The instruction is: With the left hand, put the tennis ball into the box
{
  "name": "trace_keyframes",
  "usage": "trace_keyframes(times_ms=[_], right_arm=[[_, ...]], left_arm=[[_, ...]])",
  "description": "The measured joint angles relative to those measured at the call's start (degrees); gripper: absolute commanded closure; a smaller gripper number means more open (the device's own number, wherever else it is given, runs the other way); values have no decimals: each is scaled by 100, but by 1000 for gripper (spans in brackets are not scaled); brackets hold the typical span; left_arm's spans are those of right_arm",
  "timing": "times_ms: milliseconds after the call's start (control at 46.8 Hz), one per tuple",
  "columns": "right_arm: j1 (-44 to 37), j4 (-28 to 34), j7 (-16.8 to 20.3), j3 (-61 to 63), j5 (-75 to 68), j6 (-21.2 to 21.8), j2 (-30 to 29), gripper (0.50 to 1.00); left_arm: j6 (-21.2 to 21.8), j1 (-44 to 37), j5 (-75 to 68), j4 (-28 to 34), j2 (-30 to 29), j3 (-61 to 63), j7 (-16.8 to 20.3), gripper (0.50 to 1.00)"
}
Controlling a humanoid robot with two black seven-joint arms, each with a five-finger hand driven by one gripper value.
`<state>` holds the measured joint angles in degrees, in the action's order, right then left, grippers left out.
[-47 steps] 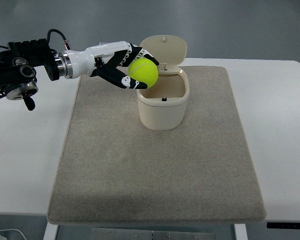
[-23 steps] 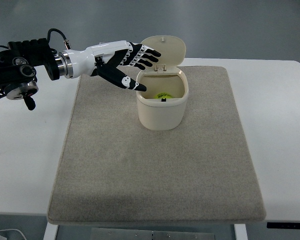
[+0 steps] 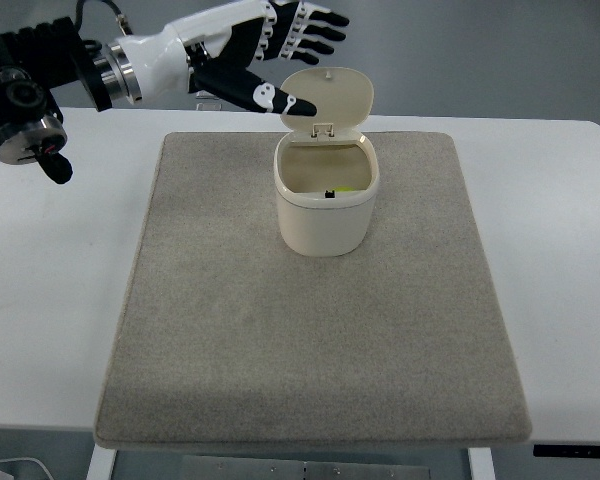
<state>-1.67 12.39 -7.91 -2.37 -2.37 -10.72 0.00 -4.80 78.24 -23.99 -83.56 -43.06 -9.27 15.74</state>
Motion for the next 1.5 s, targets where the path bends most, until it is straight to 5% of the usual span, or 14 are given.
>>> trace_keyframes(times_ms=[150, 321, 963, 1198, 1497], right_arm=[[0, 0, 2, 0, 0, 0, 0, 562], [-1, 0, 2, 0, 0, 0, 0, 562], [0, 0, 1, 0, 0, 0, 0, 562], [0, 0, 2, 0, 0, 0, 0, 562], [0, 0, 2, 0, 0, 0, 0, 562]], left_arm=[[303, -38, 632, 180, -251, -644, 10, 615], [390, -410, 1804, 1105, -292, -1093, 14, 613], [-519, -2519, 2792, 3926, 936, -3657, 120, 613], [-659, -2630, 2836, 4201, 975, -3744, 131, 542], [-663, -2834, 2827, 4386, 1061, -3693, 131, 538]])
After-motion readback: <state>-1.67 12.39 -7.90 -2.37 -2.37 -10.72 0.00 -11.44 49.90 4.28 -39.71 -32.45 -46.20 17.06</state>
